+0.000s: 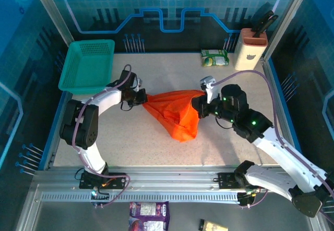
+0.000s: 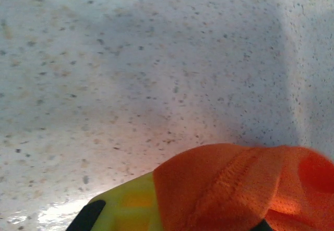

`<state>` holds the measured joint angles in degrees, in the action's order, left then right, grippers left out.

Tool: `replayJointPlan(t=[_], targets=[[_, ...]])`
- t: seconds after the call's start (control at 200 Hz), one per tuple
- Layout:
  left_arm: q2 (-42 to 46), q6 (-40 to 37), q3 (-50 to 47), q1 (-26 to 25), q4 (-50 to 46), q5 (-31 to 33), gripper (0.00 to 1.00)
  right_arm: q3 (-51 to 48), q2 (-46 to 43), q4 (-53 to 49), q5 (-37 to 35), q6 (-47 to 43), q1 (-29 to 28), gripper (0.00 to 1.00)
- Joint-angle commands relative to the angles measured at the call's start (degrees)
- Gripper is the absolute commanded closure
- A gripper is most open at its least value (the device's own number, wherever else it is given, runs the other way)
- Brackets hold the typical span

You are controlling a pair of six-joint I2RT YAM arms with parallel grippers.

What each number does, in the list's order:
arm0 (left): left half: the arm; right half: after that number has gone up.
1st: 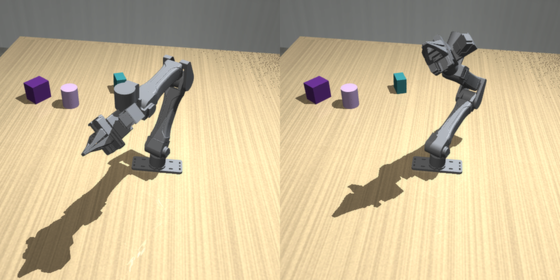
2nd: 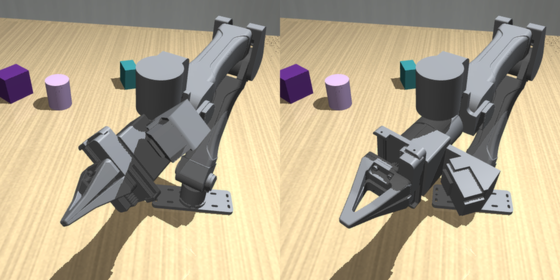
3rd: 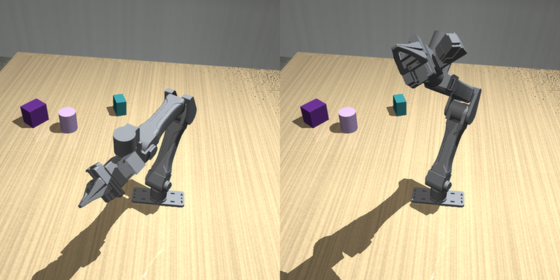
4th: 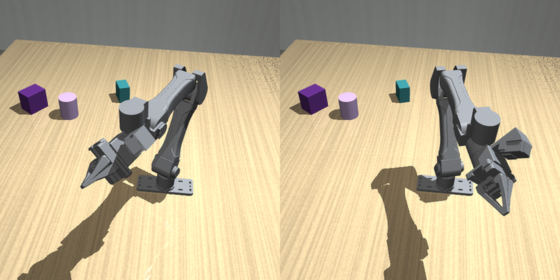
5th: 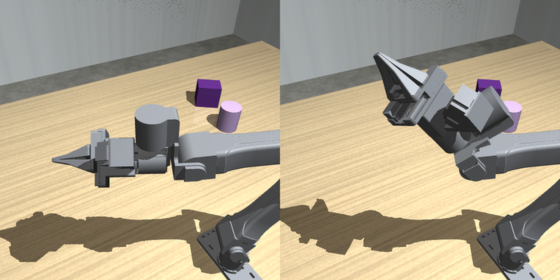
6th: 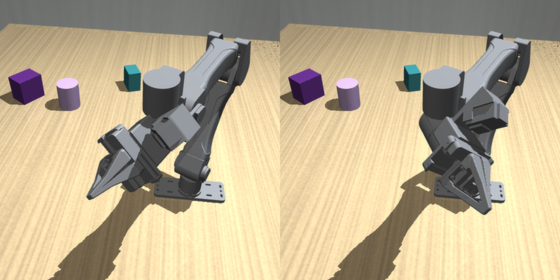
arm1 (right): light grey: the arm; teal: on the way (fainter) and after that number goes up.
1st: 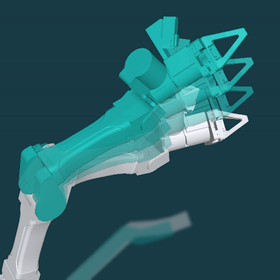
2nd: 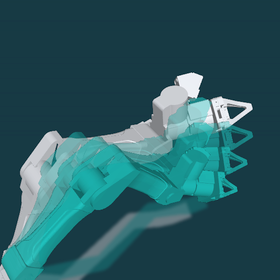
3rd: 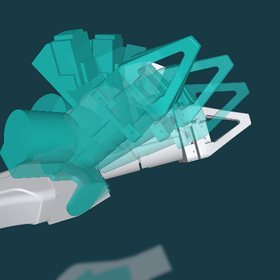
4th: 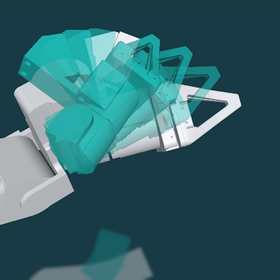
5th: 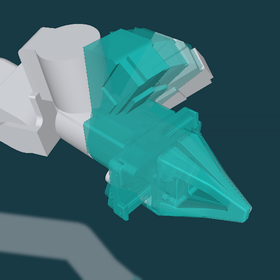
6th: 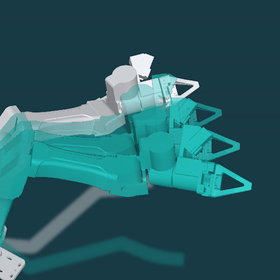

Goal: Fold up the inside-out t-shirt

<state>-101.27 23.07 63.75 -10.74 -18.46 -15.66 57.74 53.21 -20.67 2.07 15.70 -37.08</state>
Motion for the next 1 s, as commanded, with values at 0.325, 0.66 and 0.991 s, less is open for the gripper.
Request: replayJointPlan(t=[0.325, 0.66, 0.991], targets=[[14.6, 3.7, -11.2, 14.7, 3.4, -4.3, 1.00, 1.0, -5.7, -13.1, -13.1, -0.5, 14.0, 1.00], [20.4, 3.8, -6.8, 15.3, -0.7, -7.3, 1.00, -4.7, 7.6, -21.8, 4.5, 4.6, 23.9, 0.82], [18.8, 3.4, -5.9, 13.5, -1.8, -8.9, 1.00, -7.7, 12.0, -20.0, 6.1, 4.7, 24.2, 0.95]])
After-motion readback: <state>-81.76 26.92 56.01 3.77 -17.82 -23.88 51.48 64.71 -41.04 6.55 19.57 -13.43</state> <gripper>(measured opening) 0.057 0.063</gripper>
